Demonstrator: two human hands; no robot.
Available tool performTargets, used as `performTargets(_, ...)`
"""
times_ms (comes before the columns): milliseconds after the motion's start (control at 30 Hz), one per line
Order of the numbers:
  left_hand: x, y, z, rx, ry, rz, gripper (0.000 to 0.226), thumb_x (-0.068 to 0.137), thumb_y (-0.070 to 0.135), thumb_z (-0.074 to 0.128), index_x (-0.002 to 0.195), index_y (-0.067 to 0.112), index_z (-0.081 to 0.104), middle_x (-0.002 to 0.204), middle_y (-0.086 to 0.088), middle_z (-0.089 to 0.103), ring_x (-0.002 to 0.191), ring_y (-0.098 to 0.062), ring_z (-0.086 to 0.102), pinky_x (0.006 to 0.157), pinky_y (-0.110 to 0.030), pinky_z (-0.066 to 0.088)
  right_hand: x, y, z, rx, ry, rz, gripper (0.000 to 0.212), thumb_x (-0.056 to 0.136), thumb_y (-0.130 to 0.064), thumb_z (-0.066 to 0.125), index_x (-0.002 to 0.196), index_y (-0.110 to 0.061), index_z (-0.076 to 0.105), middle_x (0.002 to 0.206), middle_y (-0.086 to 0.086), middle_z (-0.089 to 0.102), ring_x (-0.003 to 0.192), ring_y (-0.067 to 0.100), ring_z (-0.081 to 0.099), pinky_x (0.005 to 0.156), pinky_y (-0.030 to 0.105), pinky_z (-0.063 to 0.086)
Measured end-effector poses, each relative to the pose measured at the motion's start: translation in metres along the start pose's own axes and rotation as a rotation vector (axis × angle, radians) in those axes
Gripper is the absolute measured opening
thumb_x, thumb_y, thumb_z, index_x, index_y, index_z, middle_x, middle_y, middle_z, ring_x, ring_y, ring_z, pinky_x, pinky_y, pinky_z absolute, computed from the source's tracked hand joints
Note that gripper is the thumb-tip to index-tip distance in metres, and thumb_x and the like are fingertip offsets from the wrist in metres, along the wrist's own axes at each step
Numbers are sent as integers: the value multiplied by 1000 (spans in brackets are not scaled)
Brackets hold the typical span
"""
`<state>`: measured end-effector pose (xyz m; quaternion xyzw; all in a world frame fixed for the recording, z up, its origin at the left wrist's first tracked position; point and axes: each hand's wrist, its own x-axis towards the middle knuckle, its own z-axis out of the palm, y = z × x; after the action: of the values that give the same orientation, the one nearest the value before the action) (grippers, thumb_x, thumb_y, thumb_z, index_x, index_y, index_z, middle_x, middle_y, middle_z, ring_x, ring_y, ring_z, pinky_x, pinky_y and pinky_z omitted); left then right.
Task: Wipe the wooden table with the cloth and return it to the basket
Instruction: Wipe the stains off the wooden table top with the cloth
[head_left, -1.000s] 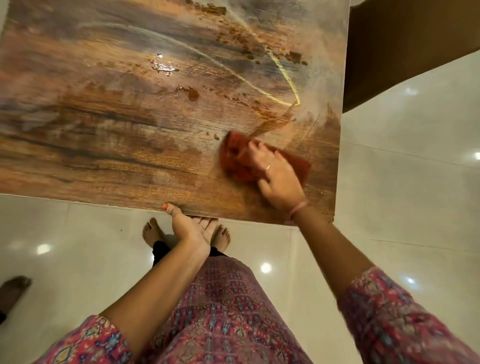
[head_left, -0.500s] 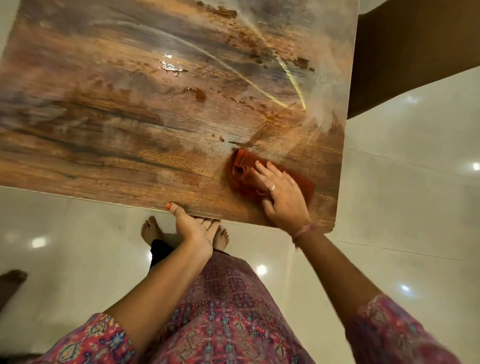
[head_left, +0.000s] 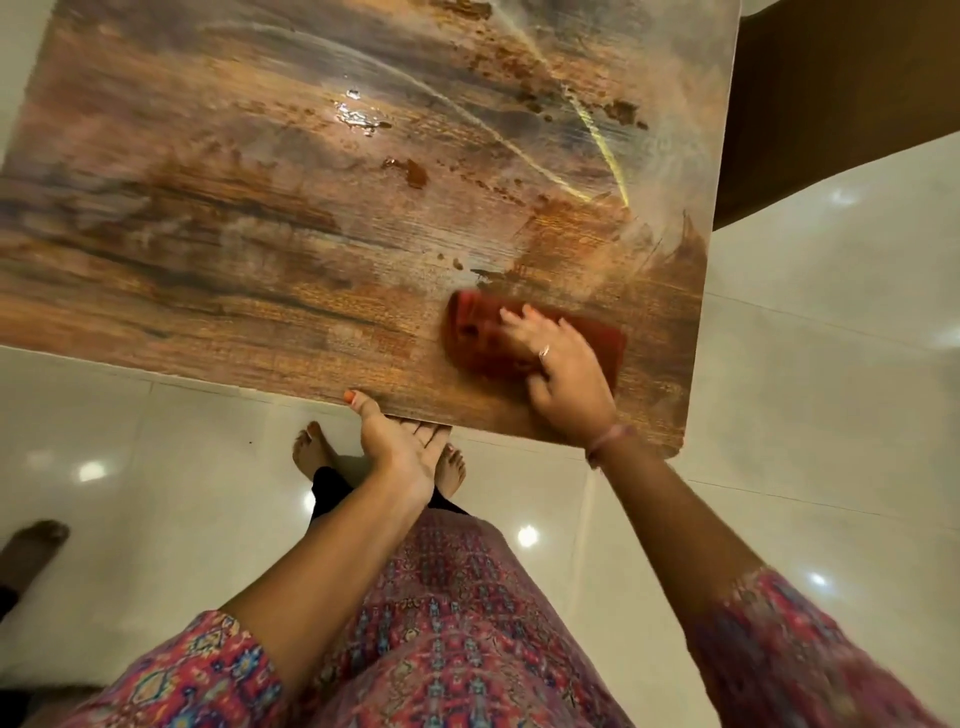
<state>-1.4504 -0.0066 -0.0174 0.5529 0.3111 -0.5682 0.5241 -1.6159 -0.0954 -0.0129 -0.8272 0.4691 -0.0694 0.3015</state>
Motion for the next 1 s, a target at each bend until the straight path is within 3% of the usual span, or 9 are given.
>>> performTargets(100, -2, 2, -1, -15, -16, -4, 81, 91, 69, 24, 146, 10, 32, 147, -16, 39, 132, -32, 42, 104, -43, 37, 80, 14, -28, 39, 214, 256, 63, 80, 3, 49, 141, -12, 46, 147, 9, 45, 141, 23, 33, 118, 42, 19)
performTargets(200, -7, 4, -4, -43, -53, -27, 81, 92, 67, 24, 145, 7, 32, 147, -17, 38, 133, -33, 40, 108, -45, 32, 102, -16, -7, 43, 282, 405, 63, 84, -2, 49, 145, -14, 40, 152, 1, 39, 145, 18, 25, 120, 40, 12)
performTargets(367, -9, 20, -14, -61, -112, -51, 68, 92, 66, 27, 113, 11, 59, 124, -15, 59, 104, -25, 60, 84, -38, 49, -9, -92, 66, 92, -44, 23, 72, 69, -3, 45, 139, -18, 49, 150, -4, 42, 144, 13, 25, 118, 35, 7)
performTargets(467, -5, 42, -19, -136, -72, -4, 75, 91, 69, 26, 139, 13, 41, 142, -14, 45, 126, -27, 48, 103, -43, 40, 9, -70, 46, 67, -69, -35, 72, 67, 2, 45, 135, -17, 53, 146, -2, 46, 142, 17, 32, 117, 39, 15)
performTargets(600, -3, 64, -24, -116, 1, -21, 82, 92, 69, 20, 152, 12, 13, 157, -11, 19, 143, -29, 23, 115, -45, 21, 102, -29, 0, 82, 202, 239, 62, 75, 5, 45, 136, -4, 51, 143, 17, 47, 138, 31, 37, 117, 43, 23)
performTargets(733, -7, 73, -27, -99, -11, -65, 77, 94, 65, 18, 148, 11, 26, 152, -13, 32, 139, -30, 33, 113, -44, 26, 119, -56, 20, 129, 352, 465, 65, 78, 4, 47, 142, -7, 44, 148, 13, 42, 143, 26, 30, 118, 42, 18)
performTargets(900, -13, 85, -22, -59, 0, -181, 67, 96, 61, 21, 119, 10, 57, 128, -16, 54, 117, -30, 52, 98, -43, 41, 5, -136, 95, 77, -69, 30, 79, 62, -1, 48, 139, -21, 49, 150, -6, 40, 143, 8, 21, 116, 39, 13)
performTargets(967, -14, 88, -23, -34, -1, -219, 64, 97, 60, 22, 104, 9, 59, 124, -17, 55, 117, -32, 52, 103, -43, 39, 12, -123, 85, 74, -123, -53, 77, 64, 2, 50, 137, -21, 51, 148, -8, 41, 142, 8, 22, 116, 41, 15)
performTargets(1000, -12, 88, -25, -1, -2, -223, 65, 97, 59, 21, 112, 7, 57, 130, -19, 52, 123, -33, 48, 104, -42, 36, 29, -117, 74, 70, -132, -73, 75, 65, 3, 50, 136, -20, 52, 148, -6, 42, 141, 9, 24, 116, 41, 16)
